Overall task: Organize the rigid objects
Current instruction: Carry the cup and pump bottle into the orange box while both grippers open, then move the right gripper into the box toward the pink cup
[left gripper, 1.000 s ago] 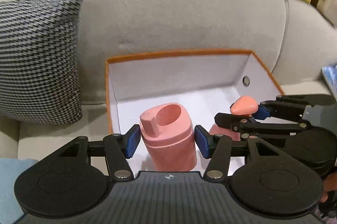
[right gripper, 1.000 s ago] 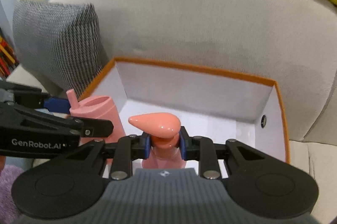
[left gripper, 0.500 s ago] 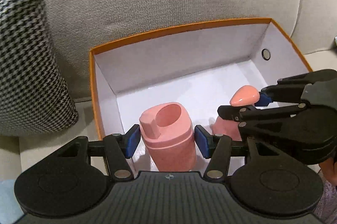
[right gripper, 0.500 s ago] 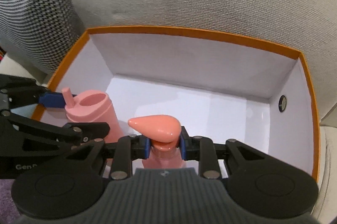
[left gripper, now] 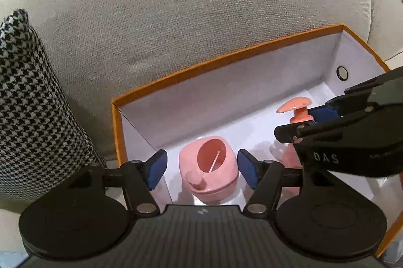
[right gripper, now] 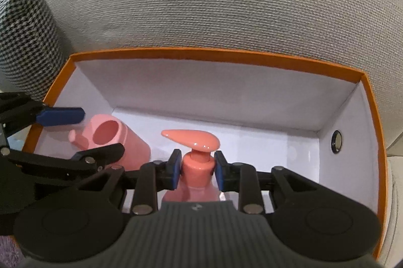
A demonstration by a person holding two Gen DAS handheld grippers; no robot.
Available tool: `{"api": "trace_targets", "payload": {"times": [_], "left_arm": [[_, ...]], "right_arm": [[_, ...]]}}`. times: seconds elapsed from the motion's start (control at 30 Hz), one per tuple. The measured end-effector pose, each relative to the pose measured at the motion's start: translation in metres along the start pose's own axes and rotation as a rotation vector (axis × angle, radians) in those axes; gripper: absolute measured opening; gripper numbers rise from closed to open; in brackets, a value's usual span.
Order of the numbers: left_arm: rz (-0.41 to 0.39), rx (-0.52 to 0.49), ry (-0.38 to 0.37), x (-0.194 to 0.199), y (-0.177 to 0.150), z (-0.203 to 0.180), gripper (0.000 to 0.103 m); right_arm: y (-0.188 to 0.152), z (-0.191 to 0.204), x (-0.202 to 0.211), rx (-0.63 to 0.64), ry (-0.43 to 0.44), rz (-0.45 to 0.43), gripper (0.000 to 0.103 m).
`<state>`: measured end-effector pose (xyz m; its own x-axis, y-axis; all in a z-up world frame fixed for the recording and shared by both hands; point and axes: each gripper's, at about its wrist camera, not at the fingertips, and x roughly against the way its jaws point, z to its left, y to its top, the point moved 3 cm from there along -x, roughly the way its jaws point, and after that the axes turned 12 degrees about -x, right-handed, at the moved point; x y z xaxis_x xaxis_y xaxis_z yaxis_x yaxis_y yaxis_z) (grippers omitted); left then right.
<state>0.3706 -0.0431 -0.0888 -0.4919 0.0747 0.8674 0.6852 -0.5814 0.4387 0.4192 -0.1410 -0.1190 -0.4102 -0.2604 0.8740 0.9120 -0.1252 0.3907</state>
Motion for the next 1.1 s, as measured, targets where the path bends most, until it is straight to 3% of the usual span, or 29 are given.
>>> {"api": "trace_targets", "payload": {"times": [0.17, 0.33, 0.4, 0.47, 0.77, 0.87, 1.0, 1.1], "left_arm": [[-0.074, 0.080, -0.022, 0.015, -0.006, 0.017, 0.077], [-0.099, 0.136, -0.078, 0.028, -0.008, 0.041, 0.080], [-0.113, 0.163, -0.108, 0.034, -0.008, 0.049, 0.080], [-0.139, 0.195, -0.123, 0.042, -0.009, 0.056, 0.080], [-0.190, 0.267, -0.090, 0.078, -0.026, 0.085, 0.081], [-0.178, 0.236, -0.095, 0.083, -0.034, 0.089, 0.078], [-0.151, 0.219, -0.030, 0.088, -0.039, 0.078, 0.074], [-0.123, 0.226, -0.083, 0.088, -0.047, 0.079, 0.068]], "right_arm": [[0.013, 0.005, -0.008, -0.022, 0.012, -0.008, 0.028], [0.024, 0.020, -0.021, -0.012, 0.015, -0.009, 0.029], [0.024, 0.023, -0.025, 0.008, 0.007, -0.010, 0.033], [0.021, 0.025, -0.023, 0.016, 0.007, -0.014, 0.050], [0.014, 0.012, -0.014, 0.053, -0.013, 0.037, 0.057], [0.009, 0.019, -0.002, 0.102, 0.054, 0.021, 0.057], [-0.007, 0.048, 0.005, 0.198, 0.159, 0.042, 0.055], [-0.012, 0.065, -0.003, 0.251, 0.190, 0.051, 0.054]]}}
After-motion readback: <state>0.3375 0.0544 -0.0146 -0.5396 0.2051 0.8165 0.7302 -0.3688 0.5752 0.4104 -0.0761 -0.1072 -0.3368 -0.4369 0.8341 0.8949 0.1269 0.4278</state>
